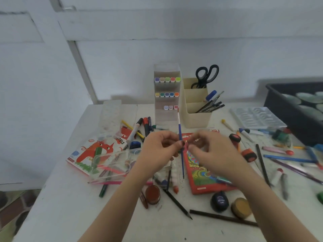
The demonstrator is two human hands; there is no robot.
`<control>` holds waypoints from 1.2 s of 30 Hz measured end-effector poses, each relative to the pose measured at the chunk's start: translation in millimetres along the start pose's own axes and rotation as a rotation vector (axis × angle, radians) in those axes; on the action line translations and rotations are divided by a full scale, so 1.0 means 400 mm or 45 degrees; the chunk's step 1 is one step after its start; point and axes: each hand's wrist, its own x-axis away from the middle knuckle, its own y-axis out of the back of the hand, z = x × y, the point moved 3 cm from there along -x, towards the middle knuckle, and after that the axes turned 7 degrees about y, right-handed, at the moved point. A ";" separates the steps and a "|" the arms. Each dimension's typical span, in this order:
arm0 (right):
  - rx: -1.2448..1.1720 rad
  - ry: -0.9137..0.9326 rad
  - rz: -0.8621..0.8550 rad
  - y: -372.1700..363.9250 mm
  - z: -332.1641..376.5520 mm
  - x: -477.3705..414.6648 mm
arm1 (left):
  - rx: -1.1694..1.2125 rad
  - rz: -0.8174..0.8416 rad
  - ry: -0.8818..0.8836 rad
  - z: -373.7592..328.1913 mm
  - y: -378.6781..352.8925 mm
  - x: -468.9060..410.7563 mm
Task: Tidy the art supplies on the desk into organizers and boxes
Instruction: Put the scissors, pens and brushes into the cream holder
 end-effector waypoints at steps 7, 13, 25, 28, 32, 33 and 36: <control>-0.026 0.306 -0.320 0.108 0.055 -0.119 | -0.243 -0.127 -0.289 -0.059 0.000 -0.059; 0.032 0.406 -0.645 0.181 0.032 -0.201 | -0.193 -0.420 -0.293 -0.066 0.069 -0.089; 0.287 0.324 -0.525 0.128 -0.123 -0.280 | -0.180 -0.502 -0.084 0.053 0.133 -0.062; 0.259 0.324 -0.542 0.119 -0.120 -0.277 | -0.183 -0.499 -0.062 0.060 0.135 -0.059; 0.228 0.352 -0.627 0.115 -0.106 -0.265 | -0.184 -0.480 -0.047 0.063 0.132 -0.059; 0.223 0.346 -0.631 0.111 -0.106 -0.264 | -0.187 -0.475 -0.044 0.064 0.130 -0.059; 0.276 0.244 -0.519 0.093 -0.121 -0.272 | -0.197 -0.463 -0.043 0.065 0.125 -0.059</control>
